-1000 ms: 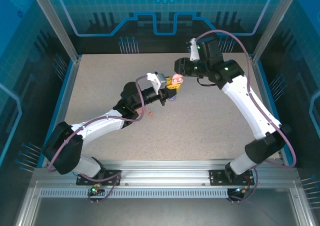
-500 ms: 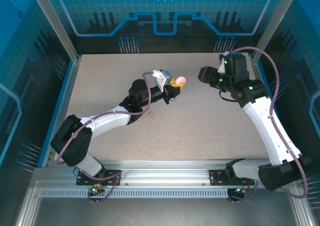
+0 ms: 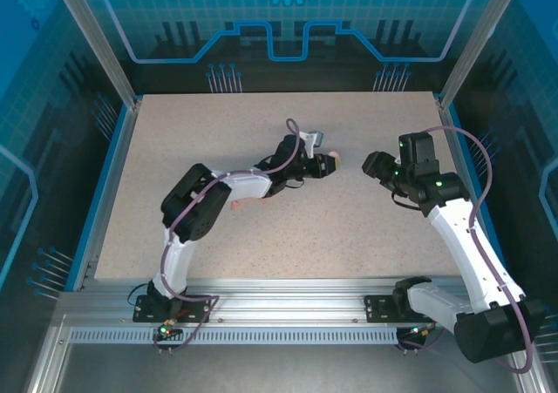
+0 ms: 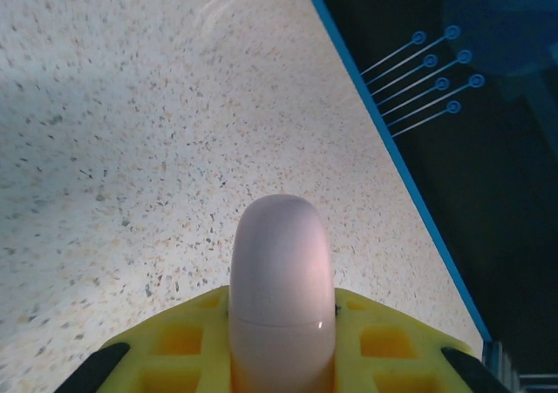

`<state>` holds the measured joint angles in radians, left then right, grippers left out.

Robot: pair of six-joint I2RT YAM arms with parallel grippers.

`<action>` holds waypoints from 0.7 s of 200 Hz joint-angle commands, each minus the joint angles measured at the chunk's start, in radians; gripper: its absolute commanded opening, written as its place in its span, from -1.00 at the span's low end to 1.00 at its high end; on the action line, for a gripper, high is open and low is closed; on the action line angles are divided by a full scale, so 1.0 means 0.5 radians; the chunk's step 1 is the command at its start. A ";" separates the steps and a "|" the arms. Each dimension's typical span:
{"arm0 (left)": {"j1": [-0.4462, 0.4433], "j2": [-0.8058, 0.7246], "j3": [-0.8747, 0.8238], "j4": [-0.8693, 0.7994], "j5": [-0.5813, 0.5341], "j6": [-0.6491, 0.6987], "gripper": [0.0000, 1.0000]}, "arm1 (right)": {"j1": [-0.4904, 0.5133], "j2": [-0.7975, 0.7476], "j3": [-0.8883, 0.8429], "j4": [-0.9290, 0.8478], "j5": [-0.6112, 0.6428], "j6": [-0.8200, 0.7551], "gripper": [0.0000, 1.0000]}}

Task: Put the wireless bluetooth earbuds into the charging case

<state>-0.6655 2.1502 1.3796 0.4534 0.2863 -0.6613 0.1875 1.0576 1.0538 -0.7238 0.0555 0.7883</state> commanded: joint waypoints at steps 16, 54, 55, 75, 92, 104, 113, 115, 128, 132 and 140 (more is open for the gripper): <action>-0.068 0.243 0.426 -0.402 0.047 -0.305 -0.88 | -0.041 -0.041 -0.038 0.048 -0.001 0.028 0.30; -0.078 0.518 0.874 -0.903 0.054 -0.377 -0.69 | -0.053 -0.021 -0.027 0.054 -0.016 0.011 0.31; -0.077 0.523 0.882 -0.914 0.054 -0.377 -0.68 | -0.054 -0.021 -0.027 0.054 -0.017 0.010 0.31; -0.078 0.599 0.995 -1.045 0.042 -0.368 -0.55 | -0.062 -0.014 -0.022 0.055 -0.033 0.006 0.31; -0.079 0.632 1.042 -1.120 0.030 -0.359 -0.46 | -0.072 -0.018 -0.024 0.052 -0.040 0.001 0.32; -0.083 0.636 1.056 -1.169 0.016 -0.352 -0.38 | -0.079 -0.025 -0.020 0.048 -0.047 0.000 0.32; -0.080 0.642 1.078 -1.234 -0.001 -0.338 -0.30 | -0.083 -0.023 -0.019 0.046 -0.052 -0.001 0.32; -0.080 0.644 1.085 -1.249 -0.002 -0.333 -0.29 | -0.083 -0.023 -0.015 0.046 -0.050 -0.002 0.33; -0.082 0.645 1.109 -1.330 -0.033 -0.308 -0.26 | -0.085 -0.026 -0.009 0.043 -0.057 -0.007 0.33; -0.082 0.643 1.116 -1.357 -0.045 -0.302 -0.24 | -0.086 -0.029 -0.005 0.041 -0.056 -0.006 0.36; -0.081 0.636 1.123 -1.395 -0.063 -0.282 -0.19 | -0.086 -0.032 -0.001 0.040 -0.058 -0.006 0.39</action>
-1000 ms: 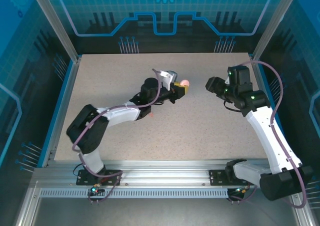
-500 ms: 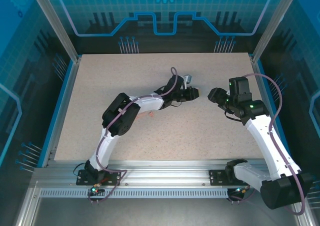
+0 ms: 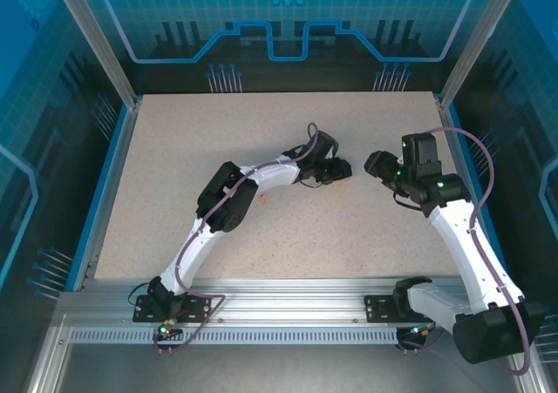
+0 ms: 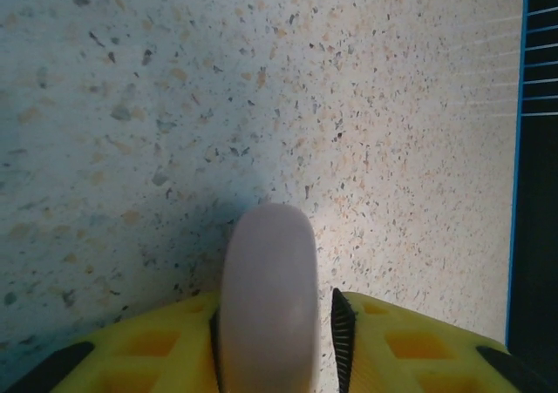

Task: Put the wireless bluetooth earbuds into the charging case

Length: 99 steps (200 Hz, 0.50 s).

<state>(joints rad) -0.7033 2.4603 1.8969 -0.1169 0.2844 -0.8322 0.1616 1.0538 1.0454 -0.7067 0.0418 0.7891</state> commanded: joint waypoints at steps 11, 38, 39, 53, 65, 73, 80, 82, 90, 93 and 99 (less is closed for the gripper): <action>-0.006 0.004 0.102 -0.298 -0.079 0.090 -0.07 | -0.032 -0.032 0.030 -0.006 -0.040 -0.012 0.43; -0.005 -0.089 0.097 -0.398 -0.195 0.219 0.33 | -0.035 -0.083 0.074 -0.066 -0.064 -0.024 0.53; -0.007 -0.095 0.093 -0.400 -0.201 0.224 0.36 | -0.035 -0.086 0.073 -0.069 -0.064 -0.023 0.53; -0.008 -0.177 0.071 -0.447 -0.275 0.299 0.51 | -0.036 -0.123 0.088 -0.093 -0.059 -0.023 0.57; -0.005 -0.258 0.042 -0.474 -0.339 0.367 0.72 | -0.036 -0.151 0.094 -0.112 -0.054 -0.025 0.59; -0.006 -0.320 0.013 -0.475 -0.371 0.413 0.75 | -0.035 -0.167 0.100 -0.125 -0.049 -0.025 0.60; -0.005 -0.380 -0.024 -0.467 -0.399 0.449 0.77 | -0.037 -0.181 0.105 -0.137 -0.044 -0.024 0.60; -0.003 -0.398 -0.035 -0.464 -0.402 0.459 0.77 | -0.037 -0.185 0.105 -0.141 -0.041 -0.025 0.60; -0.003 -0.472 -0.076 -0.462 -0.440 0.499 0.78 | -0.038 -0.201 0.106 -0.151 -0.032 -0.017 0.61; -0.003 -0.500 -0.090 -0.462 -0.456 0.514 0.78 | -0.038 -0.209 0.105 -0.152 -0.030 -0.017 0.60; -0.002 -0.560 -0.120 -0.467 -0.492 0.540 0.79 | -0.035 -0.220 0.104 -0.160 -0.024 -0.018 0.61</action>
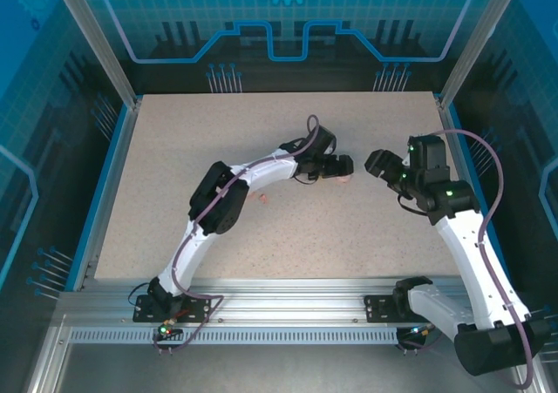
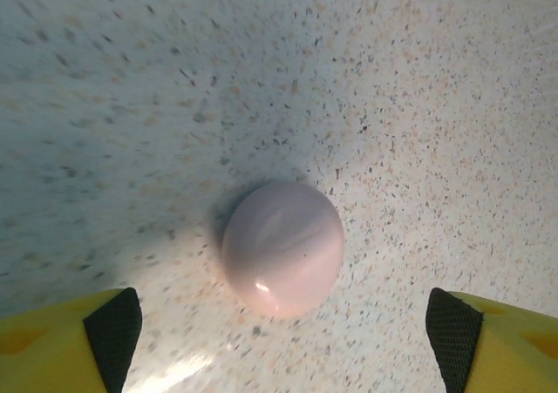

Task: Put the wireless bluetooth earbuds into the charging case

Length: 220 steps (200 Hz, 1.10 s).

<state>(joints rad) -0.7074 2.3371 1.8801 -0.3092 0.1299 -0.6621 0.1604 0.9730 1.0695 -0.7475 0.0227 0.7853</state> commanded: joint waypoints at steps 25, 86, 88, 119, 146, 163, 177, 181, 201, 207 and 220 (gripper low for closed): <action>0.004 -0.600 -0.299 -0.024 -0.400 0.314 0.82 | -0.033 -0.092 0.052 -0.100 0.031 -0.015 0.61; 0.028 -1.194 -0.826 0.147 -1.146 0.517 0.98 | 0.034 0.017 0.057 -0.064 0.001 -0.034 0.61; 0.026 -1.209 -0.840 0.148 -1.175 0.521 0.98 | 0.038 0.020 0.057 -0.065 -0.001 -0.034 0.61; 0.035 -1.397 -1.011 0.207 -1.461 0.612 0.98 | 0.189 0.161 0.114 -0.036 0.074 -0.010 0.60; 0.085 -1.595 -1.252 0.347 -1.533 0.636 0.97 | 0.380 0.342 0.207 -0.015 0.179 0.015 0.60; 0.155 -1.731 -1.396 0.412 -1.540 0.575 0.98 | 0.509 0.489 0.299 -0.009 0.243 0.022 0.60; 0.246 -1.855 -1.507 0.427 -1.491 0.494 0.98 | 0.608 0.636 0.387 -0.005 0.282 0.028 0.59; 0.279 -1.892 -1.540 0.431 -1.458 0.475 0.97 | 0.639 0.680 0.413 -0.005 0.294 0.030 0.59; 0.459 -2.042 -1.679 0.427 -1.368 0.290 0.97 | 0.788 0.927 0.569 -0.007 0.336 0.031 0.59; 0.518 -2.095 -1.709 0.417 -1.332 0.228 0.98 | 0.831 1.009 0.625 -0.015 0.344 0.031 0.59; 0.642 -2.175 -1.769 0.380 -1.265 0.133 0.98 | 0.923 1.210 0.770 -0.047 0.357 0.031 0.59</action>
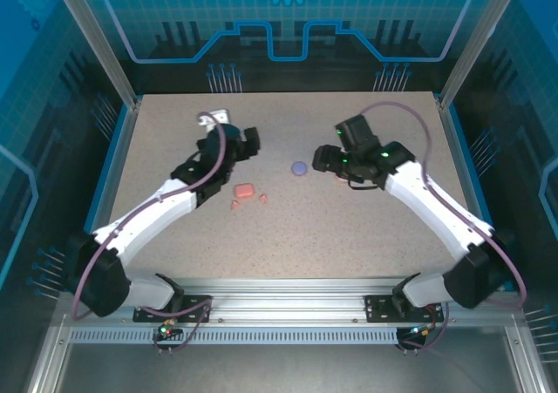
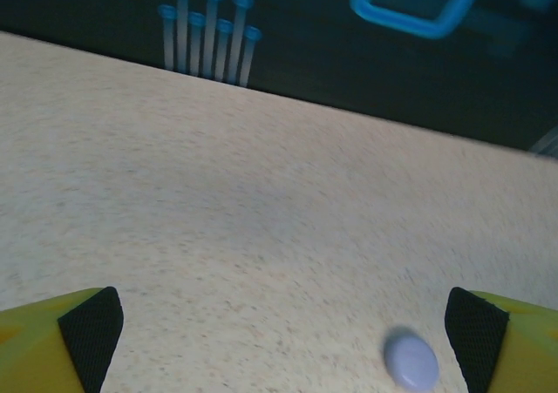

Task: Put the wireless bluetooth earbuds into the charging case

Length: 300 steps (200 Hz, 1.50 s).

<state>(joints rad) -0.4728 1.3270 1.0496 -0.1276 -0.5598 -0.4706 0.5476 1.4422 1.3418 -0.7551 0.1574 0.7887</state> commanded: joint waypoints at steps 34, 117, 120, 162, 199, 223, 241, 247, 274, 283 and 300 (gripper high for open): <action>0.438 -0.266 -0.174 -0.063 0.358 -0.323 0.98 | 0.375 0.849 0.748 -0.225 0.179 -0.011 0.59; 0.770 -0.329 -0.181 -0.285 0.432 -0.741 0.97 | 0.659 1.972 1.980 -0.707 0.298 0.019 0.60; 0.778 -0.331 -0.187 -0.276 0.453 -0.744 0.97 | 0.666 1.995 2.003 -0.715 0.300 0.020 0.60; 0.832 -0.345 -0.203 -0.204 0.688 -0.728 0.98 | 0.713 2.255 2.284 -0.752 0.317 0.056 0.60; 0.850 -0.331 -0.218 -0.195 0.720 -0.737 0.98 | 0.739 2.368 2.377 -0.729 0.291 0.075 0.58; 0.863 -0.331 -0.251 -0.169 0.745 -0.757 0.97 | 0.745 2.425 2.423 -0.736 0.290 0.088 0.57; 0.872 -0.326 -0.272 -0.153 0.769 -0.770 0.97 | 0.744 2.456 2.437 -0.737 0.304 0.102 0.56; 0.875 -0.328 -0.278 -0.148 0.777 -0.776 0.98 | 0.745 2.463 2.438 -0.733 0.303 0.103 0.56; 0.885 -0.331 -0.317 -0.118 0.794 -0.817 0.97 | 0.753 2.504 2.458 -0.727 0.305 0.128 0.53; 0.887 -0.331 -0.325 -0.110 0.799 -0.824 0.97 | 0.757 2.516 2.464 -0.727 0.310 0.132 0.52; 0.893 -0.331 -0.338 -0.107 0.807 -0.831 0.98 | 0.760 2.539 2.473 -0.729 0.311 0.141 0.48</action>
<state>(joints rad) -0.0410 1.1740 0.8997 -0.2043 -0.1833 -0.8642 0.9051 2.6770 2.5362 -1.0950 0.2939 0.8322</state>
